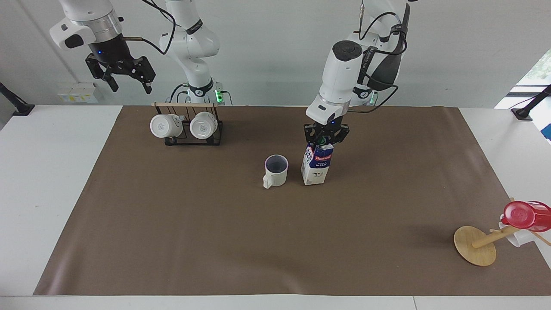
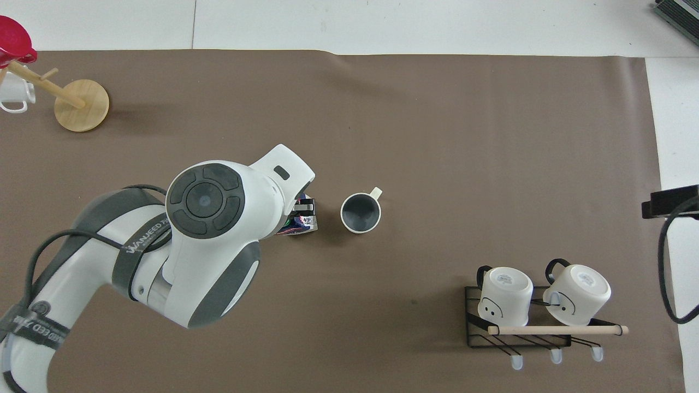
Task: Place cup and milk on table
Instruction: 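Stand the carton upright beside the mug and open the left gripper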
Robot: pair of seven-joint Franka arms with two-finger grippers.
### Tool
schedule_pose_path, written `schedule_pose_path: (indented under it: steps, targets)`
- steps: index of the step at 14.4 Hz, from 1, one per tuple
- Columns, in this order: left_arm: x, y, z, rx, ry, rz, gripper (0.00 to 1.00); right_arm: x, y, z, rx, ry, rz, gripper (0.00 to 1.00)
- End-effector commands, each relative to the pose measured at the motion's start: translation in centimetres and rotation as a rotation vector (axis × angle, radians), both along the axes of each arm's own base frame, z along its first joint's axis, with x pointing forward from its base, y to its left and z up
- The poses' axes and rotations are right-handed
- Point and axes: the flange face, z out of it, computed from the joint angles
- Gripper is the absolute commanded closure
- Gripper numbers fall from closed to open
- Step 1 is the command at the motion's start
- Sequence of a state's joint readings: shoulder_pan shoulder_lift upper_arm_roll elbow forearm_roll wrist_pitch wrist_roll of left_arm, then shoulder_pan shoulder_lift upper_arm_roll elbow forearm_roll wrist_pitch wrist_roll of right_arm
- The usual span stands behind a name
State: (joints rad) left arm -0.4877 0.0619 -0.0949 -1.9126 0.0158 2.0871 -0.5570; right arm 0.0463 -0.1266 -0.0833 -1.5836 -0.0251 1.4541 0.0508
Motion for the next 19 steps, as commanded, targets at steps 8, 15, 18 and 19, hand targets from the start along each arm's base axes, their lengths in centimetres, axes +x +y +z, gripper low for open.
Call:
schedule_pose_path:
  steps: [8,15,18,19]
  targets:
    - [0.1,-1.1,-0.6,0.008,-0.02,0.008,0.19,0.3,-1.5,-0.6,0.055,0.04,-0.058,0.0]
    - [0.0,-1.6,2.1,0.01,0.006,0.056,0.0,0.3,-1.2,-0.5,0.009,0.03,-0.051,0.0]
    - [0.4,-1.1,4.7,0.02,0.025,0.066,0.0,0.4,-1.6,-0.4,0.017,0.022,-0.059,0.0]
    - [0.5,-0.6,5.6,0.029,0.034,0.073,0.0,0.3,-2.0,-0.4,0.025,0.023,-0.063,0.0]
